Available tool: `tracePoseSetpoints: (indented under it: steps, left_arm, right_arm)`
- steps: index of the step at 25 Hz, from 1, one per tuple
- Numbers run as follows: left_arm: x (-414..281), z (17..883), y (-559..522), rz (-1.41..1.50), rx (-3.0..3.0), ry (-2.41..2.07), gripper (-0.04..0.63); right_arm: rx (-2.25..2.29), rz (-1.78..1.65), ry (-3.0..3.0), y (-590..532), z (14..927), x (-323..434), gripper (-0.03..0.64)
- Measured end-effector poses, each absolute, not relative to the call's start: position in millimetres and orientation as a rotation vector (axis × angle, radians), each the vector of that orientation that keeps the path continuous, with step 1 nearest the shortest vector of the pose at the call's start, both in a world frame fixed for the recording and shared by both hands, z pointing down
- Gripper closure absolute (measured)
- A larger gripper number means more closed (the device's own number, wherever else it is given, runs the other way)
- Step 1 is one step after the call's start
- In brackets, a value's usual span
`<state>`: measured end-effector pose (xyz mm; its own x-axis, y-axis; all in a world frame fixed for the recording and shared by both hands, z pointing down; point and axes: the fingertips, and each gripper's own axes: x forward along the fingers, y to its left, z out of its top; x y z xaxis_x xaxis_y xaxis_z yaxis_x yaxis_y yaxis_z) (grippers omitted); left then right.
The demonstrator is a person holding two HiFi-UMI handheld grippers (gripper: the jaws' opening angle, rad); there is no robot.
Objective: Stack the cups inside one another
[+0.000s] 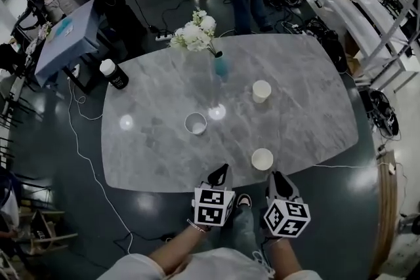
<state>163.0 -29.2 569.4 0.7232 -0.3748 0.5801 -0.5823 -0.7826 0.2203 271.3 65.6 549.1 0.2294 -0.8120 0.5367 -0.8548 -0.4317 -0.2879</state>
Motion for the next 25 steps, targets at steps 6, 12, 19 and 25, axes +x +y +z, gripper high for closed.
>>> tracePoseSetpoints:
  steps: [6, 12, 19, 25]
  left_arm:
    - [162, 592, -31, 0.782, 2.516, -0.725, 0.601]
    - [160, 610, -32, 0.803, 2.491, -0.727, 0.601]
    - [157, 624, -33, 0.817, 2.466, -0.728, 0.601]
    - [157, 637, -34, 0.829, 2.457, -0.738, 0.601]
  right_arm:
    - [2.376, 1.044, -1.636, 64, 576, 264, 0.56]
    - [2.33, 1.06, -1.645, 58, 596, 258, 0.523]
    - [2.295, 1.029, -1.639, 42, 612, 261, 0.469]
    - [2.232, 1.012, -1.644, 33, 627, 260, 0.432]
